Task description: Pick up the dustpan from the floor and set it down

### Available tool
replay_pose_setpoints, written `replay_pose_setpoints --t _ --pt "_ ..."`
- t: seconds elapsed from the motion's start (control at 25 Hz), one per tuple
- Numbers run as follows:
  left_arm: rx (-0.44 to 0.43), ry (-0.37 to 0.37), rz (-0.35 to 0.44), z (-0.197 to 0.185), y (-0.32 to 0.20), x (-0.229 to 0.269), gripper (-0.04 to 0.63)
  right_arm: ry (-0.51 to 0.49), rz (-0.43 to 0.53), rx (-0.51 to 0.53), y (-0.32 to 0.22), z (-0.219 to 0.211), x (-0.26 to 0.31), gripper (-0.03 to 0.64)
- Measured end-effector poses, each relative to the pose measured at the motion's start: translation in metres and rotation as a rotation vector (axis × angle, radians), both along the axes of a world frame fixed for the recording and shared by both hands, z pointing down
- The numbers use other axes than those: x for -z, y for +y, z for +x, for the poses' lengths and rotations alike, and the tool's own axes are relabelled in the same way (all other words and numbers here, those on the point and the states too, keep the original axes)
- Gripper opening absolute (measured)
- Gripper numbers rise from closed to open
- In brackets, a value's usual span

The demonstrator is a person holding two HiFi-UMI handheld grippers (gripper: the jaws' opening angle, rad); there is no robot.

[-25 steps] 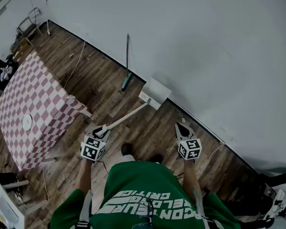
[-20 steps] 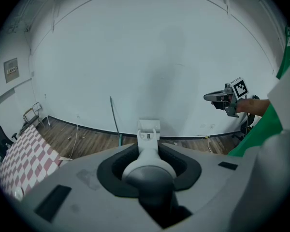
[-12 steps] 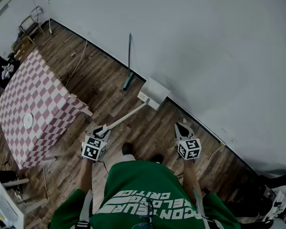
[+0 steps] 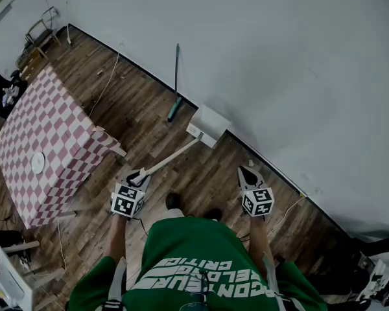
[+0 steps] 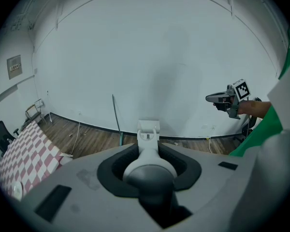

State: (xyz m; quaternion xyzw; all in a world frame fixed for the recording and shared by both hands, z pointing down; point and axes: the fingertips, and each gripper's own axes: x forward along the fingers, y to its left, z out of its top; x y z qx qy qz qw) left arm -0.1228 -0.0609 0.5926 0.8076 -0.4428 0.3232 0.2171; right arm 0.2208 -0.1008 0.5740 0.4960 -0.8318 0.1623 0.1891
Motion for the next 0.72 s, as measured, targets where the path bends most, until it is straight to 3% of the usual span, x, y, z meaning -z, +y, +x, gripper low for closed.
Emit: replay_pose_setpoints --t 0.72 --pt "-0.001 -0.05 -0.046 -0.006 -0.004 -0.022 0.109 0.006 -0.022 -0.016 0.005 0.005 -0.007 0.008"
